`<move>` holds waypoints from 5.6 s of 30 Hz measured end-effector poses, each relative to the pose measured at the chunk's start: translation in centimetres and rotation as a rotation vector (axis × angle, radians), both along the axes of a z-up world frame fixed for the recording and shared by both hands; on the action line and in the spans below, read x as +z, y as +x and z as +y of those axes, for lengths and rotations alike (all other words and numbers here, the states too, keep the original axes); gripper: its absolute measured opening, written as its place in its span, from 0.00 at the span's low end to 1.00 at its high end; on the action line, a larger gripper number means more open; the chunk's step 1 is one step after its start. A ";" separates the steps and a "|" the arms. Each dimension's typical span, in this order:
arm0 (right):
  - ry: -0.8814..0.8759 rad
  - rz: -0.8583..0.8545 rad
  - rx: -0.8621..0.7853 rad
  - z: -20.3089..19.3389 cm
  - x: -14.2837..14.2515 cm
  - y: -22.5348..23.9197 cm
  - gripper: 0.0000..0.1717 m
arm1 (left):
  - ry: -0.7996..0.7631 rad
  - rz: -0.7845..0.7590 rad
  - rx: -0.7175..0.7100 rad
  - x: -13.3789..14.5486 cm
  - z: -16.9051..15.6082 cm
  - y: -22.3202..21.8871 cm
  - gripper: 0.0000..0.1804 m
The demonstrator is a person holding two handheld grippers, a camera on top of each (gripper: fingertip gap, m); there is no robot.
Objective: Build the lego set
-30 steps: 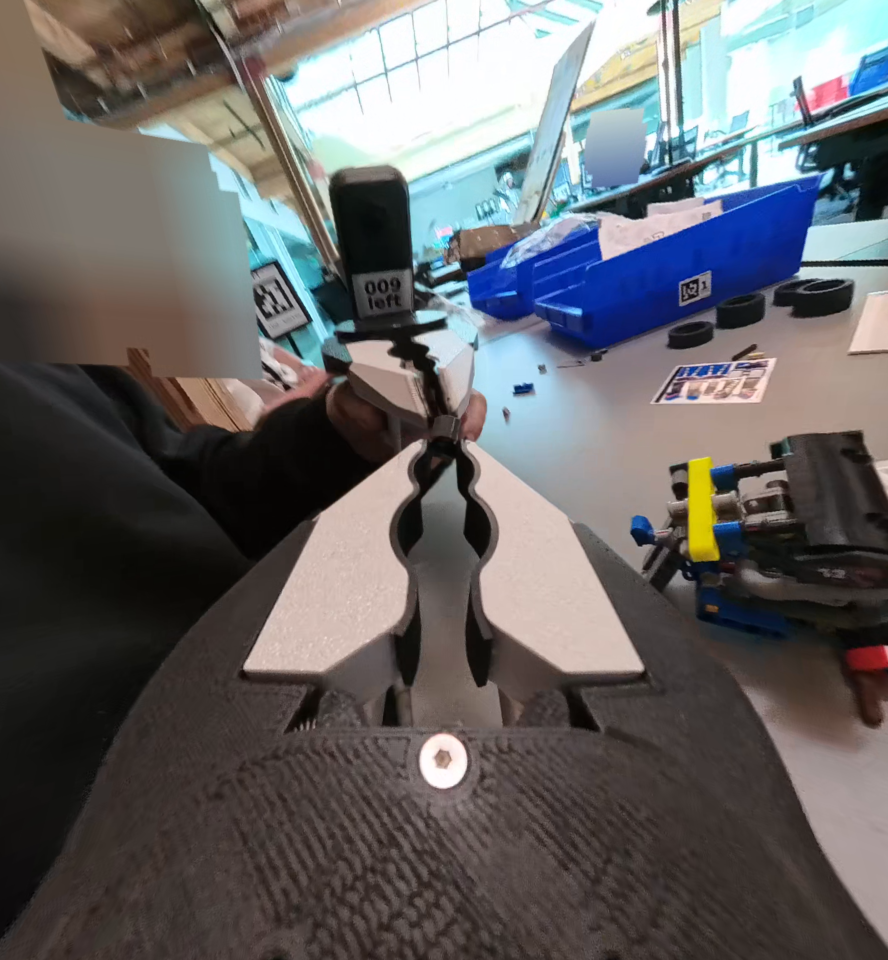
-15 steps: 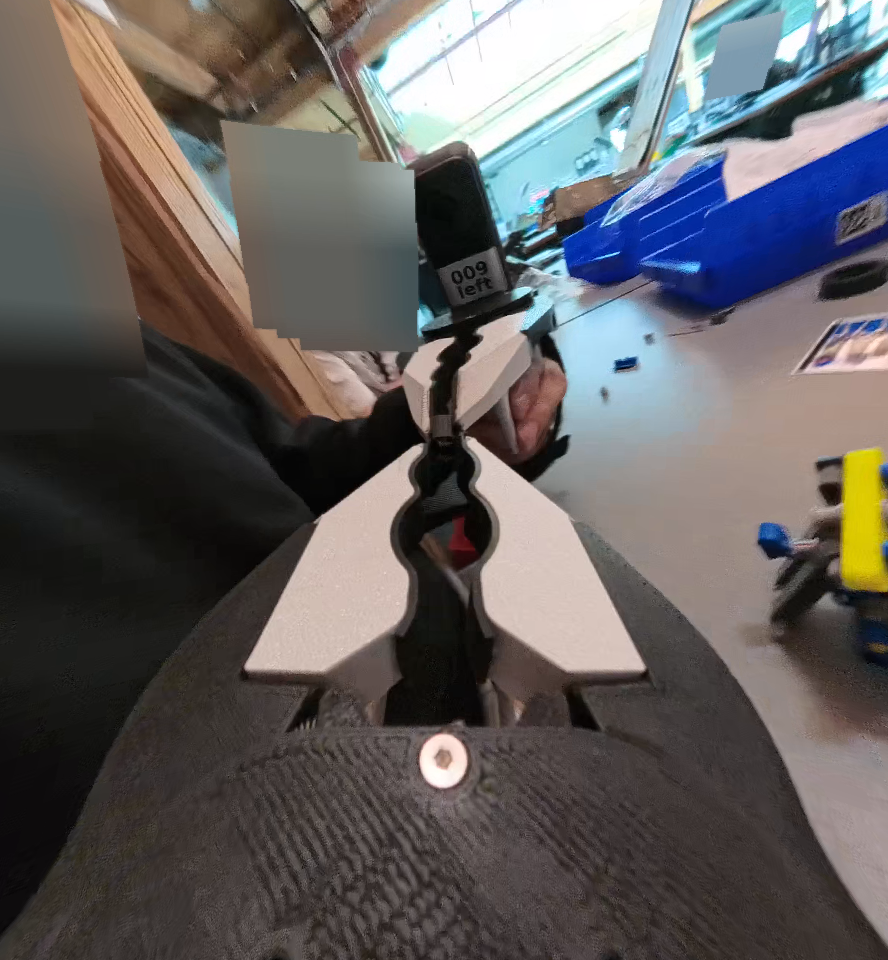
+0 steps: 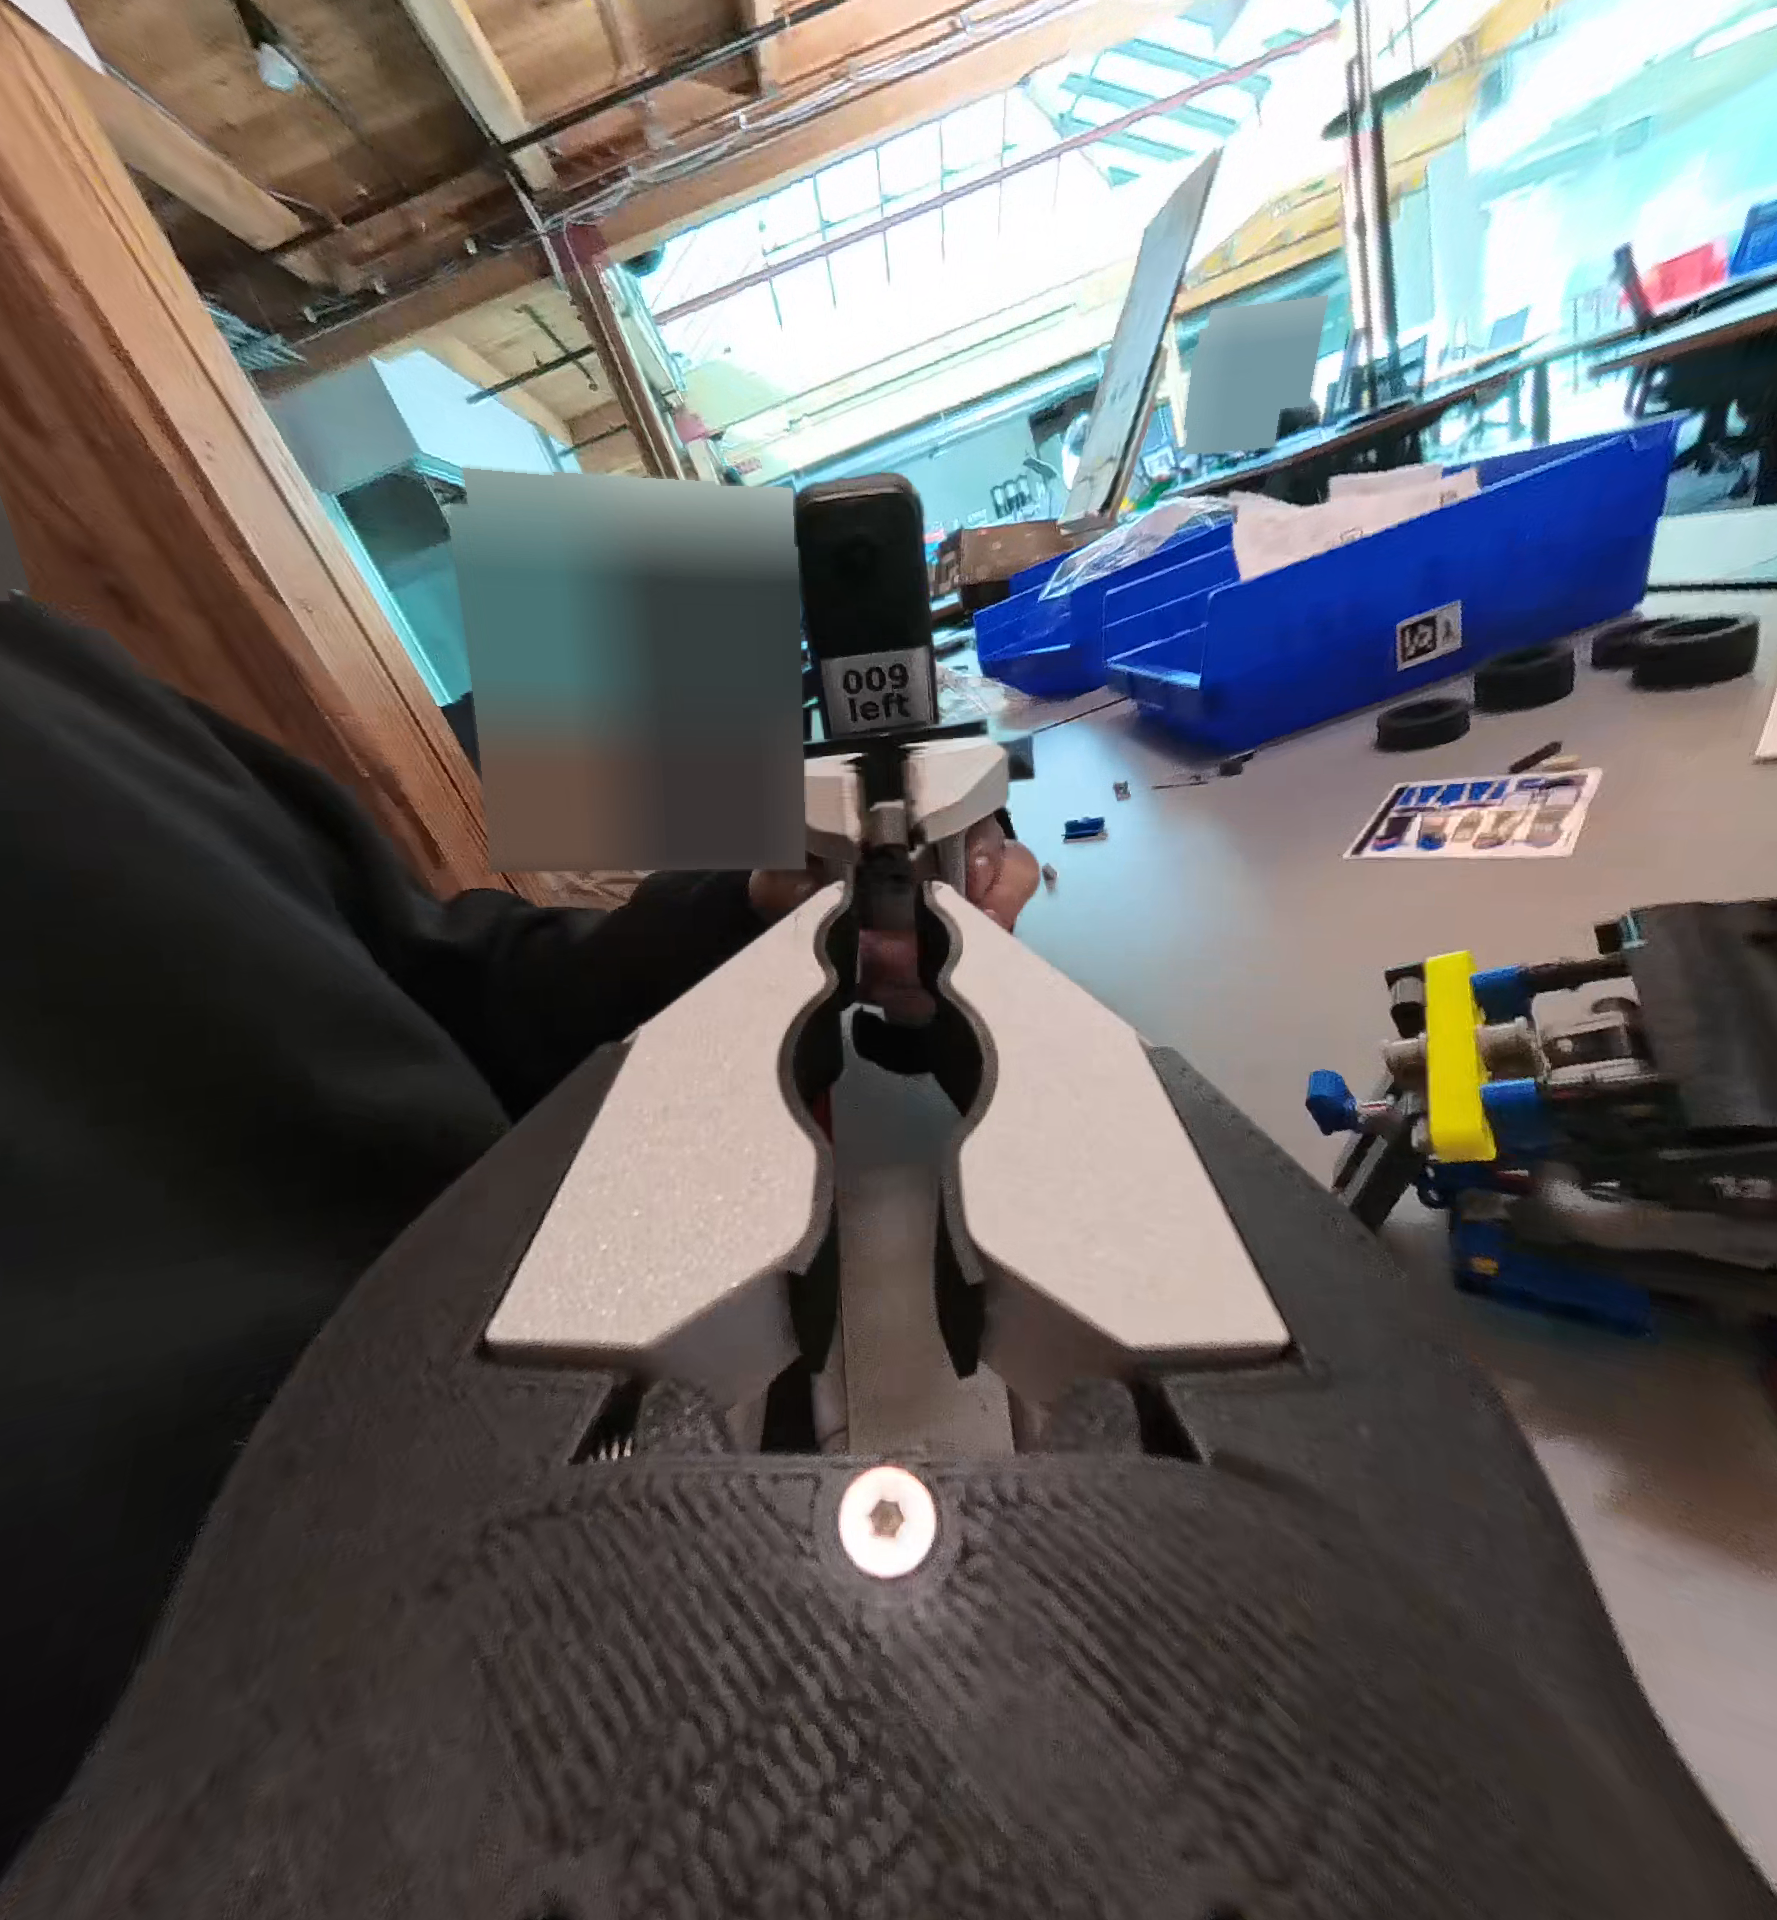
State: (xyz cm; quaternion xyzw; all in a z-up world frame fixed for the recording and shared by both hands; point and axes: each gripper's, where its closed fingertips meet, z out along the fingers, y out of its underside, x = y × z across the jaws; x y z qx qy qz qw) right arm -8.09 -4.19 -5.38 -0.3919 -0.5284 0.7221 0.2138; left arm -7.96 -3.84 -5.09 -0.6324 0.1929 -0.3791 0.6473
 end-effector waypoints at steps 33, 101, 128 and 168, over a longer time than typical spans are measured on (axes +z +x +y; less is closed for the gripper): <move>-0.068 0.002 -0.029 1.1 0.3 -0.2 0.03 | -0.060 -0.049 0.034 -0.4 1.1 0.4 0.02; 0.606 -0.231 -0.584 7.4 -6.1 -2.0 0.02 | -0.289 0.590 0.443 -8.3 6.1 -9.0 0.16; 0.881 -0.276 -0.701 7.9 -7.7 -2.6 0.03 | -0.289 0.611 0.501 -8.7 6.8 -6.4 0.30; 0.375 -0.395 -0.465 10.4 -7.5 -2.7 0.03 | -0.477 0.589 0.933 -9.7 9.9 -5.5 0.31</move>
